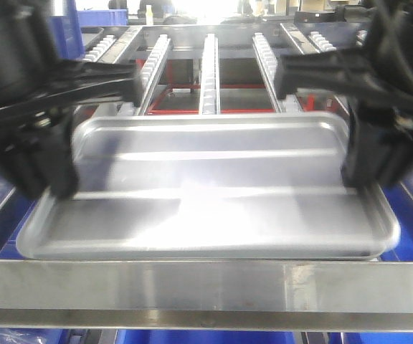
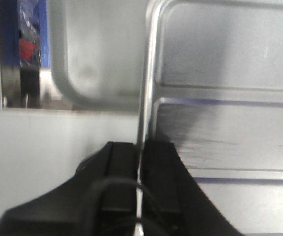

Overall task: Grab silver tray and place in blue box
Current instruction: 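Lift the tray with both grippers and pull it toward the robot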

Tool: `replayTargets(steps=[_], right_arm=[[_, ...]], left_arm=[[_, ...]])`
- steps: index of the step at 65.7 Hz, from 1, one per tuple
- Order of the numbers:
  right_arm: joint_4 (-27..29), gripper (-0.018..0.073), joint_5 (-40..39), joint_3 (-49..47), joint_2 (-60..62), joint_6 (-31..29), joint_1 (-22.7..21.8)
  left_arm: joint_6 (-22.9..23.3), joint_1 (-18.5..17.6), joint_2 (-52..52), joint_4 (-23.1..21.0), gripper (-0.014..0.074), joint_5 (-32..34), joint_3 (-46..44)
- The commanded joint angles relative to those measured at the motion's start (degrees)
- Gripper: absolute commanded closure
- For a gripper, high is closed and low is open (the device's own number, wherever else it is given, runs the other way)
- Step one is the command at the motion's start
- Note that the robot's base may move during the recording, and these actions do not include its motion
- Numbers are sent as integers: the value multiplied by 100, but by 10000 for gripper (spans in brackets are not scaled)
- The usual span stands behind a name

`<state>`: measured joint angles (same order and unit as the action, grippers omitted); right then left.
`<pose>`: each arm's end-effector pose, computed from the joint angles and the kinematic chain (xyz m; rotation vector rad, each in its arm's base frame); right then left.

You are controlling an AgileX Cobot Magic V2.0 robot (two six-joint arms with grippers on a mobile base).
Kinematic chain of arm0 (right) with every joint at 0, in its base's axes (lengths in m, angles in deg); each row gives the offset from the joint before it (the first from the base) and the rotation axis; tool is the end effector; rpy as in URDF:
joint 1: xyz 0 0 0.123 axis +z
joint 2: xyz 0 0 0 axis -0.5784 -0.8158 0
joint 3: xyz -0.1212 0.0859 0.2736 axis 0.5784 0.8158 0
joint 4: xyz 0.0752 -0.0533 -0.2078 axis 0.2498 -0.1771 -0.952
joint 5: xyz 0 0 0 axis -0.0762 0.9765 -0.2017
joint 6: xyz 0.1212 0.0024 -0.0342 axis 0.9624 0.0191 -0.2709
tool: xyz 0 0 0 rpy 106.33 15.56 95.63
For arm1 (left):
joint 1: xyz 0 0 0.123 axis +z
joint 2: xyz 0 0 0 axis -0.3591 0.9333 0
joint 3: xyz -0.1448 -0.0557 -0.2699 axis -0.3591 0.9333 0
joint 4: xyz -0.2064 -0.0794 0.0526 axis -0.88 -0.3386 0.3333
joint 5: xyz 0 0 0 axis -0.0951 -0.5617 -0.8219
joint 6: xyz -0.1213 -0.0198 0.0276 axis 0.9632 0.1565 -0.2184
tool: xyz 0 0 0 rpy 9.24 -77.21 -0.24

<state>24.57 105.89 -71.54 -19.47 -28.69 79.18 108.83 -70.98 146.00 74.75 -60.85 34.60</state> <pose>0.1800 0.1372 0.2642 0.0994 2.6719 0.2298 0.1764 -0.1744 0.2647 0.0921 2.7240 -0.2402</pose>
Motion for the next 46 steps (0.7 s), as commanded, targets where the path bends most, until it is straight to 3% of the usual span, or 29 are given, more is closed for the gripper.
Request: replayTargets(steps=[1, 10, 46], right_arm=[[-158, 498, -287, 25, 375, 356, 293], [-418, 498, -205, 161, 500, 849, 595], [-580, 500, -192, 161, 500, 856, 768]], left_arm=[[341, -213, -470, 41, 610, 340, 90], [570, -480, -779, 217, 610, 303, 385], [651, -527, -834, 389, 610, 162, 439]])
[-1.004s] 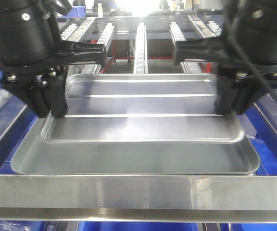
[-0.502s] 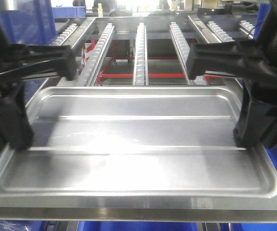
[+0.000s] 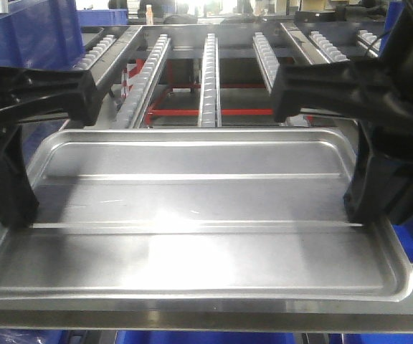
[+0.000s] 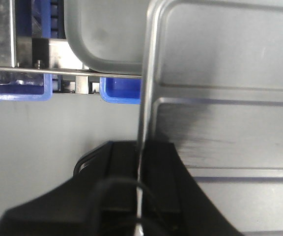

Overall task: Grab silver tray and place in blue box
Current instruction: 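Lift the tray with both grippers and pull it toward the robot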

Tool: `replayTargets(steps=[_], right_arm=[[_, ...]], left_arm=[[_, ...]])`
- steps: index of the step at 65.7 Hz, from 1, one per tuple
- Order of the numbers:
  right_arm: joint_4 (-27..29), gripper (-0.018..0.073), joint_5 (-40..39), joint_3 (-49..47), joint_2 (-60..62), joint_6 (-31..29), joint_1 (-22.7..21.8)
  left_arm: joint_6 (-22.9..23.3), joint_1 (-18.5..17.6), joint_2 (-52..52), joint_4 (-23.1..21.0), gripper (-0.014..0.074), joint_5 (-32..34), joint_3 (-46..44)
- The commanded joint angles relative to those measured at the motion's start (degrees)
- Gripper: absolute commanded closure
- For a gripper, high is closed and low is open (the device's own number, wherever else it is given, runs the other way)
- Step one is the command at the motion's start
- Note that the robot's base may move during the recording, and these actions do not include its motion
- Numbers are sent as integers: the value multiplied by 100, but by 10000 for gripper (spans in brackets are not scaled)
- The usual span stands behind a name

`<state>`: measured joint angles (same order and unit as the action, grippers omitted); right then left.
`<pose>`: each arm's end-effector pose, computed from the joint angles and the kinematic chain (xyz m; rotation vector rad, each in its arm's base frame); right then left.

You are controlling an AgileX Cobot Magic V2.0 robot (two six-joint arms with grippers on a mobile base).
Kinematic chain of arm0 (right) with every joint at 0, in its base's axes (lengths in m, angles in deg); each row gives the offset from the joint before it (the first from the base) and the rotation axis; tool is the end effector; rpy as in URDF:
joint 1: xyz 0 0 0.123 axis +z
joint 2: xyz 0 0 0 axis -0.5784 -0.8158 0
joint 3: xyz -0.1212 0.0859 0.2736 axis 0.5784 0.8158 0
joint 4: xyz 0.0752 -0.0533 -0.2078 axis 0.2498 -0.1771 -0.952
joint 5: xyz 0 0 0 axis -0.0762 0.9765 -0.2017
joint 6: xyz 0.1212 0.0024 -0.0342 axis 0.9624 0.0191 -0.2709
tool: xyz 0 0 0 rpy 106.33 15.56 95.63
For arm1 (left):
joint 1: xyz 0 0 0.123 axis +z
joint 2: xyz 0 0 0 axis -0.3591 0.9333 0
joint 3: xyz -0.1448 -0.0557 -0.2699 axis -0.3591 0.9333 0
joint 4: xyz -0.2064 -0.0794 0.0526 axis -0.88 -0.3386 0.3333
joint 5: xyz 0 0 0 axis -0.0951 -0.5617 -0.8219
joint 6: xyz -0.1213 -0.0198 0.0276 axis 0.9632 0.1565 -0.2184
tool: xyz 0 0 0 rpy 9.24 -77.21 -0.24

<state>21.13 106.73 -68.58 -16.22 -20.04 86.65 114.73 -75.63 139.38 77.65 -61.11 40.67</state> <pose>0.1540 0.1422 0.2632 0.0861 2.6582 0.2640 0.1457 -0.1576 0.2636 0.0961 2.7001 -0.2602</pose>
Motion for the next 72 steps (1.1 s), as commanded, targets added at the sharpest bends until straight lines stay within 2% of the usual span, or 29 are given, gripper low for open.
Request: replayTargets(steps=[1, 72], right_arm=[[-237, 500, -276, -136, 175, -8, 22], [-245, 500, -270, -136, 175, -8, 22]], left_arm=[[60, -63, -173, 99, 610, 189, -168], [60, -63, -152, 99, 610, 189, -168]])
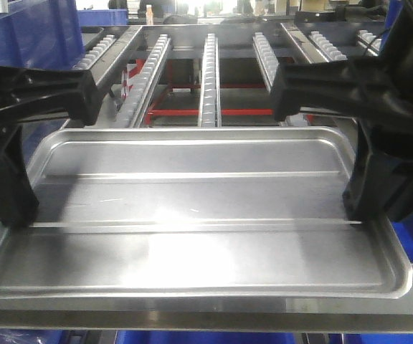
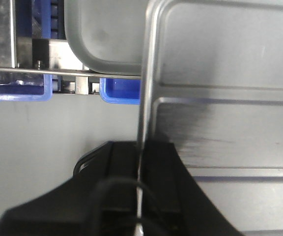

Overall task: Grab silver tray and place in blue box
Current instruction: 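Lift the tray with both grippers and pull it toward the robot, then hold the tray level in both grippers while the base drives away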

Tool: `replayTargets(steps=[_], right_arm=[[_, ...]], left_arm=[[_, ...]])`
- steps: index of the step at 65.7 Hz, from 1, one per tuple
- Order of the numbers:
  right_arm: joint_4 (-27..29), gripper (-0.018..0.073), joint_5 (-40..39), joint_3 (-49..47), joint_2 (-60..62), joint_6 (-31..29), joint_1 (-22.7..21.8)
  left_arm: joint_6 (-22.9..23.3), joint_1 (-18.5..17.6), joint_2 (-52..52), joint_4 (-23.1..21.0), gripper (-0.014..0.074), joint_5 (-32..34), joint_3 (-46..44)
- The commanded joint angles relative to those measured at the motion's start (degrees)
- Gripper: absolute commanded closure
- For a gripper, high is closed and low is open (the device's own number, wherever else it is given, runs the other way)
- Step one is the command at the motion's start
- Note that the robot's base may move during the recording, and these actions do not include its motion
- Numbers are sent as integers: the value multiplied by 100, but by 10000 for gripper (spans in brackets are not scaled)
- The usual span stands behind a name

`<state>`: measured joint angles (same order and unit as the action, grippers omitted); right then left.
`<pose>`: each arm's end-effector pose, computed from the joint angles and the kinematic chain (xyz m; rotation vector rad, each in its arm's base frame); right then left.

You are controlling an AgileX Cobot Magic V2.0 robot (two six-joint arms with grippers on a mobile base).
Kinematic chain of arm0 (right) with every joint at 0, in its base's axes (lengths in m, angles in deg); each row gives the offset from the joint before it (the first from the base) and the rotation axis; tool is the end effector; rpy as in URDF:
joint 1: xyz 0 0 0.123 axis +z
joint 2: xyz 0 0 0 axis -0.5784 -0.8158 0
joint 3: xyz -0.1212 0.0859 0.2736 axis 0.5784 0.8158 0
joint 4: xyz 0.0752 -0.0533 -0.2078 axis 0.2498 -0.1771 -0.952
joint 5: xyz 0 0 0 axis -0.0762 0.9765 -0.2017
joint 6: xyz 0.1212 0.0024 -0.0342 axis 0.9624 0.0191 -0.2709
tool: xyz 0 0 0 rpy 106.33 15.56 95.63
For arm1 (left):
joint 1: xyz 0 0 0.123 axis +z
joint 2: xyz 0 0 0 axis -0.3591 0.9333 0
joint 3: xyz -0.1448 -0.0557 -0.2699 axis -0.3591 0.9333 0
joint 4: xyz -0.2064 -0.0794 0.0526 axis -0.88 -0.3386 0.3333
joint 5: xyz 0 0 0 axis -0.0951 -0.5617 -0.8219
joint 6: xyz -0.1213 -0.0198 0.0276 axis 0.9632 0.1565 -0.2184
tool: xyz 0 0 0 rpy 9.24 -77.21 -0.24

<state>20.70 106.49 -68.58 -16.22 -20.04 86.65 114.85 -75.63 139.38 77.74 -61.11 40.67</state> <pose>0.1547 0.1423 0.2636 0.0794 2.6512 0.2637 0.1458 -0.1575 0.2637 0.0944 2.6993 -0.2597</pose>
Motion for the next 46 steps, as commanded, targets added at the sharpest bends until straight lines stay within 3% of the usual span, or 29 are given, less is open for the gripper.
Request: replayTargets(steps=[1, 46], right_arm=[[-202, 500, -247, -136, 175, -8, 22], [-202, 500, -247, -136, 175, -8, 22]], left_arm=[[49, -63, -152, 90, 610, 189, -168], [49, -63, -152, 90, 610, 189, -168]])
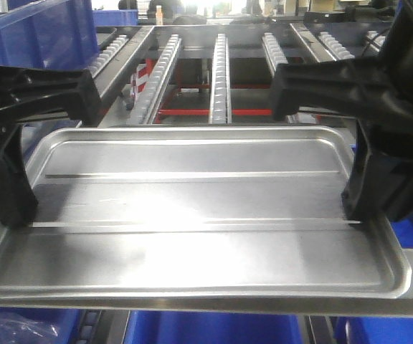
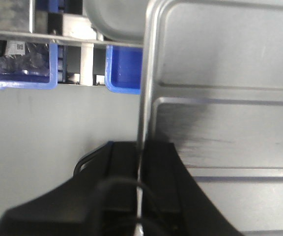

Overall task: Grab silver tray and place in blue box
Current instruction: 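Hold the tray level in both grippers while the base drives away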

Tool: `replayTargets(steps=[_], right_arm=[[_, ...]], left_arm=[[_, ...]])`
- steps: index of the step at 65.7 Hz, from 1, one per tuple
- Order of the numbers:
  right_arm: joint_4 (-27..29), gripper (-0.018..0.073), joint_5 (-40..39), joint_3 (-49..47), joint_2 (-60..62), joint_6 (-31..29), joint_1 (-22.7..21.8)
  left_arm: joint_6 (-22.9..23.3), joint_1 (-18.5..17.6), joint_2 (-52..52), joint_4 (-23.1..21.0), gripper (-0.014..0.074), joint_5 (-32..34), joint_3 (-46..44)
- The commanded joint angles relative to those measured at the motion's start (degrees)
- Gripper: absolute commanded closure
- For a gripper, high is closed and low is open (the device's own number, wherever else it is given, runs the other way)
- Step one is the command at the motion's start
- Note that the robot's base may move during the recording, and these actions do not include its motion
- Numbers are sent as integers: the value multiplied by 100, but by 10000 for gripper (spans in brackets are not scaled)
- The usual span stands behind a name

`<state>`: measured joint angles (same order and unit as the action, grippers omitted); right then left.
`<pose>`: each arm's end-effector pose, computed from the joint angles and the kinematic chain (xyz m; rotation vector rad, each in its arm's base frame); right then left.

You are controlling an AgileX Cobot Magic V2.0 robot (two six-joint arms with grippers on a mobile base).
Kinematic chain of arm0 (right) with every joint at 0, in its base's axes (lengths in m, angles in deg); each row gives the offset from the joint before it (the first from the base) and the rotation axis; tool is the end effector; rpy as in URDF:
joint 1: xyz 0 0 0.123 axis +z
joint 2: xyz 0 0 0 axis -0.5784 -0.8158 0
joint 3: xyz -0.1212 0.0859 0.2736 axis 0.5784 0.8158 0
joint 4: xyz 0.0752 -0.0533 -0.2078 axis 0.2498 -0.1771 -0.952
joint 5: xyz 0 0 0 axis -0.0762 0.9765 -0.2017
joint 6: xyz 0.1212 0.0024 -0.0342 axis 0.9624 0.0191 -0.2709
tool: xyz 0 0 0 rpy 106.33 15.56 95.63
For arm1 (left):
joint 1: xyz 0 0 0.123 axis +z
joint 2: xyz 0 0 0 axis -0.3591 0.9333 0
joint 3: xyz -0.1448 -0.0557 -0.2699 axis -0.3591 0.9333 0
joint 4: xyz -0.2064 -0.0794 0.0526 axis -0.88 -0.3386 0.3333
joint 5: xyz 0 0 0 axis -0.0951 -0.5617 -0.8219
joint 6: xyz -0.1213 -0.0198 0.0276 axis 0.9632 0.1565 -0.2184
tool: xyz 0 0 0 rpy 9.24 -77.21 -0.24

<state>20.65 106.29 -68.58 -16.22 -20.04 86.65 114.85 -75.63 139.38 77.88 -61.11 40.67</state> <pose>0.1550 0.1426 0.2638 0.0779 2.6488 0.2672 0.1460 -0.1574 0.2637 0.0961 2.6977 -0.2580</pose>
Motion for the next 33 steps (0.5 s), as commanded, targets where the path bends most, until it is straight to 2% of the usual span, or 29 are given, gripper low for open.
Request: replayTargets(steps=[1, 33], right_arm=[[-197, 500, -227, -136, 175, -8, 22], [-197, 500, -227, -136, 175, -8, 22]], left_arm=[[49, -63, -152, 76, 610, 189, -168], [49, -63, -152, 66, 610, 189, -168]])
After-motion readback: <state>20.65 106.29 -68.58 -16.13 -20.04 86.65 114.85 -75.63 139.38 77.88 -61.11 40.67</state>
